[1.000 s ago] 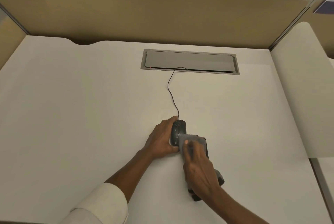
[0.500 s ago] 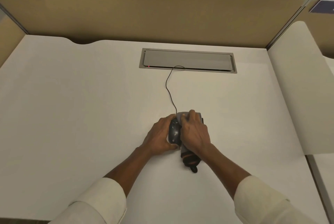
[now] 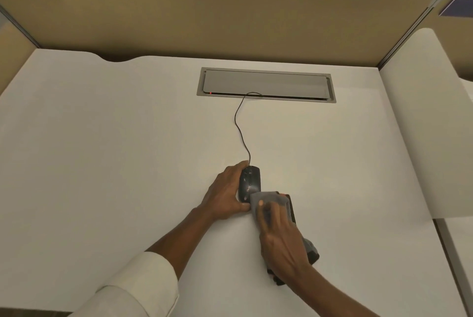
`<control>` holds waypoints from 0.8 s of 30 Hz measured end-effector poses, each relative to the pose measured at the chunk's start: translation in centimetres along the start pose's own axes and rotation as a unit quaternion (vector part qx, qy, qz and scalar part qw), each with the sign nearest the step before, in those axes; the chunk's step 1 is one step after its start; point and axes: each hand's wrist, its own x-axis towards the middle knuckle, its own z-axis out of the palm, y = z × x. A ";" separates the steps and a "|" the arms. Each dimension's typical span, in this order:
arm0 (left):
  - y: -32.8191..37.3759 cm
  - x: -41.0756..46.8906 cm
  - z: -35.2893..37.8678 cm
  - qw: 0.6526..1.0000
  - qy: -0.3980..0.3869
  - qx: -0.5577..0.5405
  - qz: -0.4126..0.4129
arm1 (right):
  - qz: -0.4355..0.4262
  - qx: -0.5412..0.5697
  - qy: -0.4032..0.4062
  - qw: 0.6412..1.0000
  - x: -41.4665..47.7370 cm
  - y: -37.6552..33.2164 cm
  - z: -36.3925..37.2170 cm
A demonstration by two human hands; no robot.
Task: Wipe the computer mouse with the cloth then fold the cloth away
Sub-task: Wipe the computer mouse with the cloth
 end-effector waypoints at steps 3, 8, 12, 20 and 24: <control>-0.1 0.0 0.2 1.000 -0.001 -0.004 -0.001 | 0.015 0.017 -0.001 1.000 0.4 -0.3 0.2; 0.2 0.1 -0.1 1.000 -0.005 0.012 0.006 | 0.033 0.028 0.025 0.999 3.6 -0.4 -2.2; 0.5 0.1 -0.3 1.000 -0.002 0.016 0.012 | 0.052 0.052 0.024 0.997 7.6 0.8 -3.9; 0.7 0.0 -0.4 1.000 0.001 0.016 0.016 | 0.092 0.097 0.007 0.991 9.4 1.3 -3.7; 0.4 0.1 -0.2 1.000 -0.006 0.018 0.006 | 0.123 0.117 0.023 0.985 5.8 0.3 -2.5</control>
